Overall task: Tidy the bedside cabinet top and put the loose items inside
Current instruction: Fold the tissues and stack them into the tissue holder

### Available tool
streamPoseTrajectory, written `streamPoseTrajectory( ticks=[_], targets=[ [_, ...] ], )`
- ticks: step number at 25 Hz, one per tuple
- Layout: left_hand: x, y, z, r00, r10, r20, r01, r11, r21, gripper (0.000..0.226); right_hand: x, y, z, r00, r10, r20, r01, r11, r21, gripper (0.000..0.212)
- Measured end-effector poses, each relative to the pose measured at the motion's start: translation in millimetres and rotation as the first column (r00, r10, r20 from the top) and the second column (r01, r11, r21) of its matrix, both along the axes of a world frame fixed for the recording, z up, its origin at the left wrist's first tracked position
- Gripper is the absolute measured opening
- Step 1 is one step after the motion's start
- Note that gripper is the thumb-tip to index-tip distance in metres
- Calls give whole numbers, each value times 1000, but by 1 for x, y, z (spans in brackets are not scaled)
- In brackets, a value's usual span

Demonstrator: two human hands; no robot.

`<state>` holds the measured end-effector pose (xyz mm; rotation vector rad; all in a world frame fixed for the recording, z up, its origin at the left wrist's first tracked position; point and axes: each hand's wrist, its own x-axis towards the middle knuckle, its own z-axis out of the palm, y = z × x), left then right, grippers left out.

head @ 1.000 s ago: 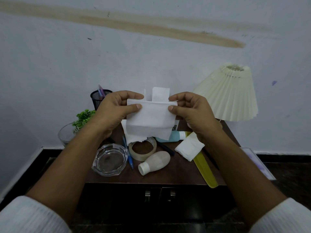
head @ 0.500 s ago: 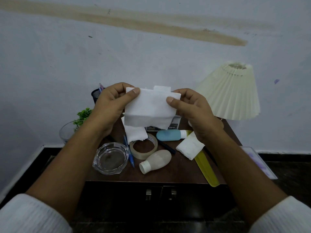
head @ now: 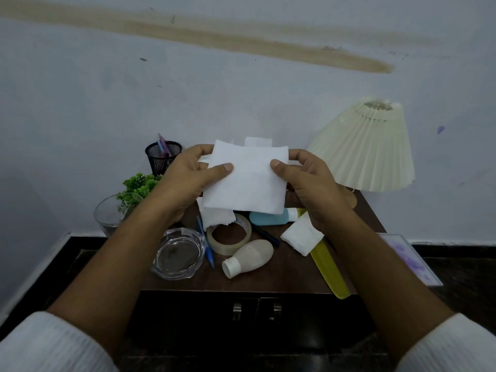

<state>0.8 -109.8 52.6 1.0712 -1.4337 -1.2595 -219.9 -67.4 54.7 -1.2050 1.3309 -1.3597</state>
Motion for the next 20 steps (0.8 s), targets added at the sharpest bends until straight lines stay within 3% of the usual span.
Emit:
streamPoseTrajectory(
  ticks=[3, 7, 13, 17, 20],
  targets=[
    [4, -5, -4, 995, 89, 38, -88, 995, -38, 54, -1, 2, 2, 999, 38, -10, -38, 999, 13, 51],
    [5, -3, 0, 995, 87, 42, -83, 993, -89, 30, -2, 0, 2, 998, 50, -47, -52, 998, -42, 31],
    [13, -4, -1, 951, 166, 261, -100, 964, -248, 7, -3, -1, 0, 987, -49, -151, 36, 996, -87, 8],
    [13, -2, 3, 991, 72, 110, -54, 986, -157, 3, -4, 0, 0, 983, -11, -182, 0, 998, -55, 17],
    [2, 7, 6, 992, -43, 117, 65, 980, -187, 9, 4, 1, -3, 887, 38, -459, -109, 986, -129, 31]
  ],
)
